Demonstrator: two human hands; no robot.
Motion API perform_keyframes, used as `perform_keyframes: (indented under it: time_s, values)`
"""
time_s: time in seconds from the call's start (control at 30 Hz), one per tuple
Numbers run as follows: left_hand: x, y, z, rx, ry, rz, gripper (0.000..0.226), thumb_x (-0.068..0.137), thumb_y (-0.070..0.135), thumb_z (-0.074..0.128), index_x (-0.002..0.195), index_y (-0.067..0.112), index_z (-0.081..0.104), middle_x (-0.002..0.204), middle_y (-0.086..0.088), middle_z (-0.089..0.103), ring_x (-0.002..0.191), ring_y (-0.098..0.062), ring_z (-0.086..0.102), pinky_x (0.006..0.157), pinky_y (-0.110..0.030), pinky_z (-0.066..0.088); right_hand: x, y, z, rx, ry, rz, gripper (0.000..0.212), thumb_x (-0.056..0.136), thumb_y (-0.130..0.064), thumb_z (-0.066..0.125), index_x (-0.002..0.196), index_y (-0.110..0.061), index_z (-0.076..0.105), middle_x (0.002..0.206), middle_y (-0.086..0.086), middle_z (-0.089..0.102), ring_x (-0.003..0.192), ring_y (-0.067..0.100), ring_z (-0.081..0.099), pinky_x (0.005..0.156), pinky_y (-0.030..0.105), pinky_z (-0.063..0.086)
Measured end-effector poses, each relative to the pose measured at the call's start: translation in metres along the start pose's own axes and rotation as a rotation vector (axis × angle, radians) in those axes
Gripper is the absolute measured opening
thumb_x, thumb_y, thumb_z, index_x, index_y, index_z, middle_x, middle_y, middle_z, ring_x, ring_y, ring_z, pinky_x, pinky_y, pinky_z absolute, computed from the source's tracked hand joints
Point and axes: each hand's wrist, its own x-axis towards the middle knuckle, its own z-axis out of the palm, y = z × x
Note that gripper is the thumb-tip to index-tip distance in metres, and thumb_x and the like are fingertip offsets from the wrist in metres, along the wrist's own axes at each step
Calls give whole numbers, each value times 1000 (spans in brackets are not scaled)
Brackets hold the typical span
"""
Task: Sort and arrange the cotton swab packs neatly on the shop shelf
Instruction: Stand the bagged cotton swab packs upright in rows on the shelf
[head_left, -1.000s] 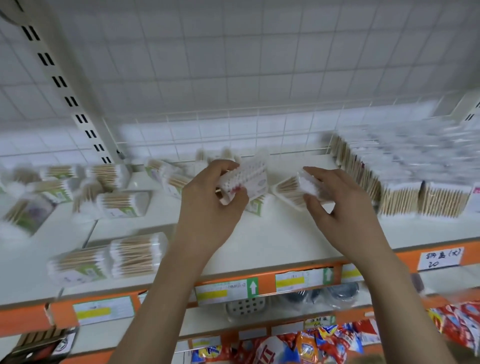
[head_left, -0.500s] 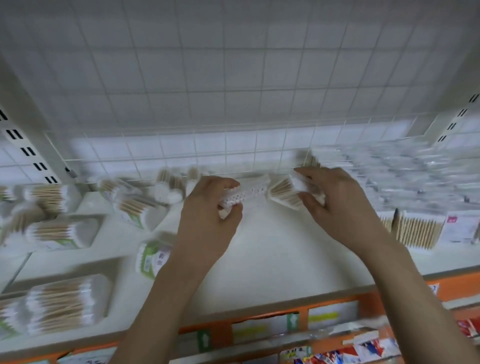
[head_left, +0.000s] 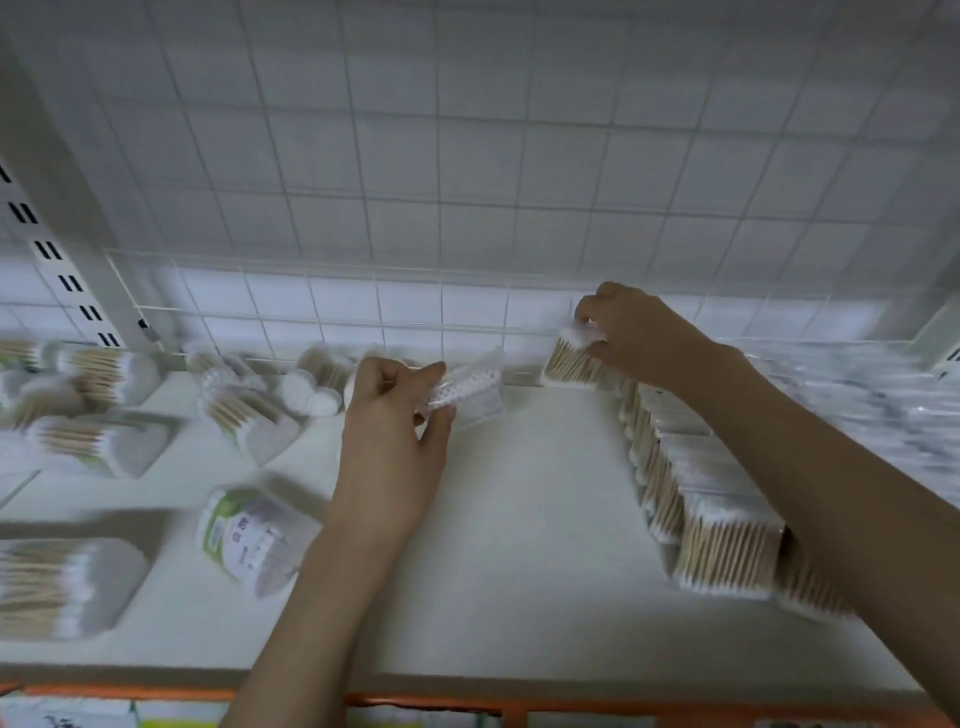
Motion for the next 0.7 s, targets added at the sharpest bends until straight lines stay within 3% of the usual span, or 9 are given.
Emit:
perform_keyframes:
  time_s: [0.23,0.37,0.47,0.7]
  values:
    - [-1,3,7,6,-8,-1,40,78,0,68,116,11,63,97,2,43,79,-14,53,77,-25,51,8,5,25,-159,-25,33,29,85,-2,51,113,-9,52,108,8,49,101,26,53,75,33,44]
    - [-1,7,14,-7,-53,-13,37,80,2,67,115,12,62,101,4,46,77,-9,54,77,-30,53,9,4,31,-227,-4,55,33,82,1,53,113,-11,50,107,5,51,103,22,51,69,29,38]
    - [0,11,22,1,-95,8,31,78,1,67,108,11,61,99,4,49,78,-13,55,74,-37,54,8,6,31,-182,36,66,41,79,4,54,115,-9,42,103,6,56,96,24,52,65,30,36]
    - [9,23,53,59,-242,99,21,78,-4,62,98,5,62,100,-6,56,86,-23,57,75,-39,51,8,13,25,-110,0,75,29,80,8,48,105,-7,51,99,8,57,90,24,53,68,30,41]
